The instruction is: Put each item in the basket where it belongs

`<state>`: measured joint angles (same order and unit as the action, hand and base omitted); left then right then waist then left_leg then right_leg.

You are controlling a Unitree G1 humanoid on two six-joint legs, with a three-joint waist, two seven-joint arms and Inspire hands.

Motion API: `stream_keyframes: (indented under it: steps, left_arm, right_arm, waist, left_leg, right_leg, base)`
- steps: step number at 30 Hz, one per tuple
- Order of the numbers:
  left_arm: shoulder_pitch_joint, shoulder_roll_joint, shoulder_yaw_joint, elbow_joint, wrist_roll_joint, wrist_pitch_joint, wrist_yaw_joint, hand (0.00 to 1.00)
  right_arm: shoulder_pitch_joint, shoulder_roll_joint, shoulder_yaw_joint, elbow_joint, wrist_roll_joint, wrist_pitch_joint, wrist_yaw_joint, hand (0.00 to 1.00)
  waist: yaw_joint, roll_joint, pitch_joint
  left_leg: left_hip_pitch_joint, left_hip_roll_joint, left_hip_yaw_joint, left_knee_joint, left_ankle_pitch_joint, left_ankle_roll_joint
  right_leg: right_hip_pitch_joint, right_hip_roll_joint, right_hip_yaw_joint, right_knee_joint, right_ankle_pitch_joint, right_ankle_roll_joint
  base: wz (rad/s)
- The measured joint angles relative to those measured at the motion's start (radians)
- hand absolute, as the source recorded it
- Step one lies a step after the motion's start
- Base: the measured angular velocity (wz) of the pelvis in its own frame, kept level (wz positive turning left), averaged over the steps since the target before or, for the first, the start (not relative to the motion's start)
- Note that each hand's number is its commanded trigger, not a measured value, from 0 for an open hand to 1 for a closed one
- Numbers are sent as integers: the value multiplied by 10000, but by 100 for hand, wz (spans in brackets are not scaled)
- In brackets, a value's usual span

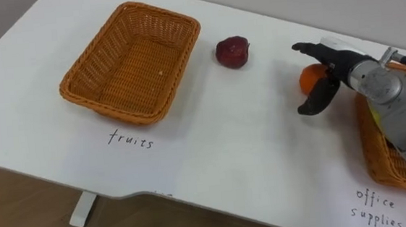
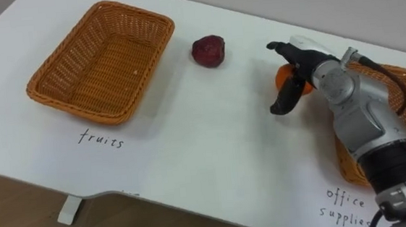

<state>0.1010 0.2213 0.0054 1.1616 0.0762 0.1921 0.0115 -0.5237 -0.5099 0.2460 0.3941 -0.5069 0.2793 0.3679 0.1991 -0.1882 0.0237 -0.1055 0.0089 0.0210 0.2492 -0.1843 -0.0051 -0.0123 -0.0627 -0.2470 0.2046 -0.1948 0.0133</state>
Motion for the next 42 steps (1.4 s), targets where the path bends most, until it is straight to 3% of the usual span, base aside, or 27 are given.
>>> stream_keyframes:
  steps: [8,16,31,42]
  left_arm:
    - [-48,16,-2,-16,-56,10,1,0]
    - [-156,319,-213,-18,-59,6,2,0]
    - [-191,334,-294,-26,7,-34,87,0]
    - [-262,332,-754,-34,-20,-74,244,0]
  right_arm:
    - [-12,14,98,206,-174,23,64,0]
    - [-258,15,112,1066,-176,56,39,0]
    - [-866,74,181,2292,-64,-33,23,0]
    - [-1457,112,182,3369,631,-406,-698,0]
  waist:
    - [13,-1,-1]
    - [19,-123,-32]
    - [71,-132,-17]
    - [73,-42,24]
  left_leg:
    - [-54,3,-29,30,0,0]
    - [-55,10,-3,11,0,0]
    - [-59,84,104,39,0,0]
    - [-256,121,118,103,8,-13]
  right_leg:
    - [-18,7,-18,9,4,-6]
    - [-42,10,7,13,7,-7]
    - [-64,76,140,-13,123,-30]
    - [-237,105,98,-10,157,-62]
  base:
    - [0]
    - [0]
    - [-1]
    - [0]
